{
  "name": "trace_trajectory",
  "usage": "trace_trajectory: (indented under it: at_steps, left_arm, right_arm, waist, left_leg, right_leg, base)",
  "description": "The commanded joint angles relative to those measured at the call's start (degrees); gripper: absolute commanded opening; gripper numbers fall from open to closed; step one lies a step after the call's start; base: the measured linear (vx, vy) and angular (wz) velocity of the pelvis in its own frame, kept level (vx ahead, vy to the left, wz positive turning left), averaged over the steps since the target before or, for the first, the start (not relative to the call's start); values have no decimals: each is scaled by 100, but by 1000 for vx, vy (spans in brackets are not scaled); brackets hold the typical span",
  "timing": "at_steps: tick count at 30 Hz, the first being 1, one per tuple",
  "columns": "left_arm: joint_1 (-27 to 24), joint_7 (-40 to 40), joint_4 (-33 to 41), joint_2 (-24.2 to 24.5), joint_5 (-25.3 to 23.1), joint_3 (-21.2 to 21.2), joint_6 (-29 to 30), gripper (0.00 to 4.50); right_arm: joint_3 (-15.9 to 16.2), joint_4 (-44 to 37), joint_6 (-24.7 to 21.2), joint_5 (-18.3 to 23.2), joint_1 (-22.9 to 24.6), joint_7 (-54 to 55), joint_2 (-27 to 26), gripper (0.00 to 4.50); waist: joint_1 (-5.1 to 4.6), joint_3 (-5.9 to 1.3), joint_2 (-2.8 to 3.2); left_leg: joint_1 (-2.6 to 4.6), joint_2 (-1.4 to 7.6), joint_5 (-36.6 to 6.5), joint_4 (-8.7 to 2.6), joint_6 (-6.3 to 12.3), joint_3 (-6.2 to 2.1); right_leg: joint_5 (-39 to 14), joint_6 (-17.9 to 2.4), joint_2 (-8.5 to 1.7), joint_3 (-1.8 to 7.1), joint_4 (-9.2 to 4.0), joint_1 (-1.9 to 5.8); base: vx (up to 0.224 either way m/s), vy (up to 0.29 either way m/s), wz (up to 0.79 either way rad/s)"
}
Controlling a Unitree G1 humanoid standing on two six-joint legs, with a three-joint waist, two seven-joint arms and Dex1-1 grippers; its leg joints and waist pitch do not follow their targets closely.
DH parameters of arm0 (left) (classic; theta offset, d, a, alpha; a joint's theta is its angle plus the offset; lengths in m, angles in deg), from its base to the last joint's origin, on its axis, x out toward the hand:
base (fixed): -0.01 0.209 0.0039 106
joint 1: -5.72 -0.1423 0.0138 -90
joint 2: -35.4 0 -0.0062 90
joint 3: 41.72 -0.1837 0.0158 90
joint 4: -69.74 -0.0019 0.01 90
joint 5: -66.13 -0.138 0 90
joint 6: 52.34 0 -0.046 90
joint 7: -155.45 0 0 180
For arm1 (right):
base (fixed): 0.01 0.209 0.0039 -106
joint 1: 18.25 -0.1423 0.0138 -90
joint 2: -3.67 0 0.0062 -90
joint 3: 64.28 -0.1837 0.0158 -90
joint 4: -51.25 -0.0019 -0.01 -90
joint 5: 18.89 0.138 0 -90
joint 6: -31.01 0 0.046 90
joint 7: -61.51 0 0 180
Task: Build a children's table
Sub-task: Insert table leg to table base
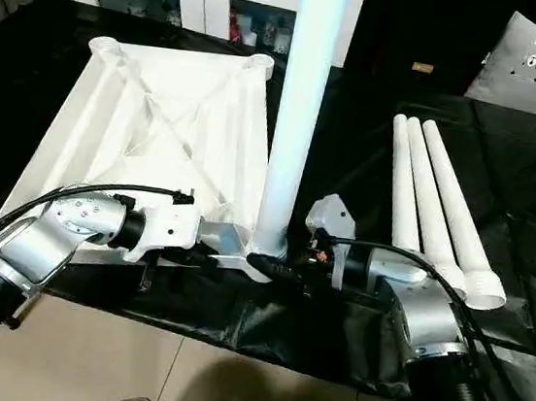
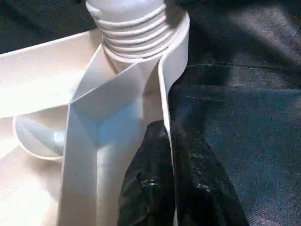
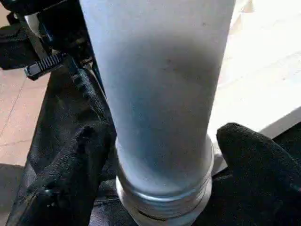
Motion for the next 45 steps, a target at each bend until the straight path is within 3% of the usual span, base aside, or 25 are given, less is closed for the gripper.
trace_trajectory:
  at_steps: [1,7,14,15,18,20,21,22,23,25,29,34,36,37,42,44,45]
  left_arm:
    - [-158,351,-71,37,-228,-417,-56,0]
    - [-175,338,-74,30,-222,-411,-43,0]
    - [-247,223,-30,-69,-93,-296,276,0]
    - [-271,128,0,-119,-62,-242,417,0]
    - [-297,-143,20,-267,-14,-109,651,0]
    - [-288,-498,5,-487,14,41,860,0]
    - [-276,-799,36,-708,61,169,1083,0]
    - [-275,-840,43,-740,69,186,1117,0]
    - [-259,-1118,98,-966,99,286,1333,0]
    - [-188,-1755,113,-1463,41,443,1735,0]
    - [-134,-2431,60,-2037,-78,511,2011,0]
    - [-59,-2527,10,-2076,-223,431,1937,0]
    - [-51,-2531,7,-2053,-239,436,1946,0]
    - [-39,-2512,-13,-1948,-295,436,1896,0]
    - [-64,-2388,-106,-1604,-433,430,1809,0]
    - [-87,-2336,-135,-1513,-435,441,1777,0]
    - [-107,-2267,-126,-1450,-426,441,1731,0]
  right_arm:
    - [4,50,-80,11,7,-74,18,366]
    - [-13,6,-179,62,78,-109,-21,294]
    - [9,-299,-549,164,333,133,-190,269]
    - [13,-355,-638,137,374,289,-252,269]
    - [31,-392,-753,7,420,650,-382,266]
    - [12,-351,-848,-136,427,1087,-566,266]
    - [-71,-264,-946,-239,389,1547,-775,266]
    - [-88,-248,-963,-247,381,1614,-807,266]
    - [-216,-161,-1053,-258,324,1990,-1028,266]
    - [-412,97,-1125,-353,140,2726,-1380,266]
    - [-564,475,-984,-480,-89,3361,-1643,265]
    - [-654,522,-796,-551,-132,3455,-1706,265]
    - [-653,510,-797,-570,-128,3450,-1705,335]
    - [-695,476,-786,-549,-110,3460,-1722,335]
    - [-722,383,-621,-473,-51,3272,-1613,380]
    - [-708,325,-563,-437,-10,3108,-1519,394]
    - [-680,277,-500,-448,31,2953,-1408,408]
  waist:
    - [-5,-425,-8]
    - [1,-421,-34]
    - [10,-385,-22]
    - [14,-357,17]
    - [-21,-323,-4]
    - [-58,-274,-6]
    - [-76,-242,-13]
    - [-96,-224,-6]
    - [-106,-240,-11]
    - [-165,-254,-35]
    - [-219,-290,-52]
    - [-167,-347,-43]
    - [-164,-361,-34]
    - [-163,-363,-18]
    - [-160,-327,49]
    - [-167,-315,64]
    - [-168,-322,42]
  left_leg:
    - [44,452,-1,-337,757,-137]
    - [35,447,-72,-333,735,-131]
    - [50,454,-341,-362,554,-136]
    - [60,450,-459,-375,492,-142]
    - [73,441,-753,-408,315,-144]
    - [94,440,-1019,-441,200,-150]
    - [129,424,-1321,-454,129,-163]
    - [138,420,-1432,-457,79,-162]
    - [150,420,-1549,-464,17,-194]
    - [93,416,-1434,-481,5,-222]
    - [51,398,-1112,-447,115,-193]
    - [20,385,-382,-402,464,-155]
    - [5,391,-247,-391,553,-155]
    - [5,397,-249,-388,589,-156]
    - [22,420,-630,-419,483,-169]
    - [23,419,-777,-433,415,-172]
    - [27,417,-784,-425,399,-165]
  right_leg:
    - [266,-1697,-571,340,-225,363]
    - [66,-1660,-571,340,-241,364]
    - [-404,-1535,-567,351,-290,344]
    - [-581,-1512,-570,350,-318,328]
    - [-1081,-1400,-570,357,-381,324]
    - [-1655,-1277,-578,360,-452,306]
    - [-2271,-1119,-574,349,-517,281]
    - [-2554,-1051,-580,352,-540,263]
    - [-2856,-927,-593,348,-569,258]
    - [-2815,-841,-599,342,-570,279]
    - [-2302,-935,-579,354,-543,293]
    - [-996,-1201,-558,349,-426,340]
    - [-653,-1297,-553,342,-389,351]
    - [-539,-1343,-549,336,-381,344]
    - [-730,-1403,-551,334,-407,336]
    - [-900,-1372,-555,335,-421,337]
    - [-890,-1365,-560,341,-424,343]
  base:
    - [0,0,0]
    - [0,0,0]
    - [0,0,0]
    - [0,0,0]
    - [0,0,0]
    - [0,0,0]
    - [0,0,0]
    - [0,0,0]
    - [0,0,0]
    - [0,0,0]
    - [0,0,0]
    - [0,0,0]
    - [0,0,0]
    - [0,0,0]
    - [0,0,0]
    - [0,0,0]
    - [0,0,0]
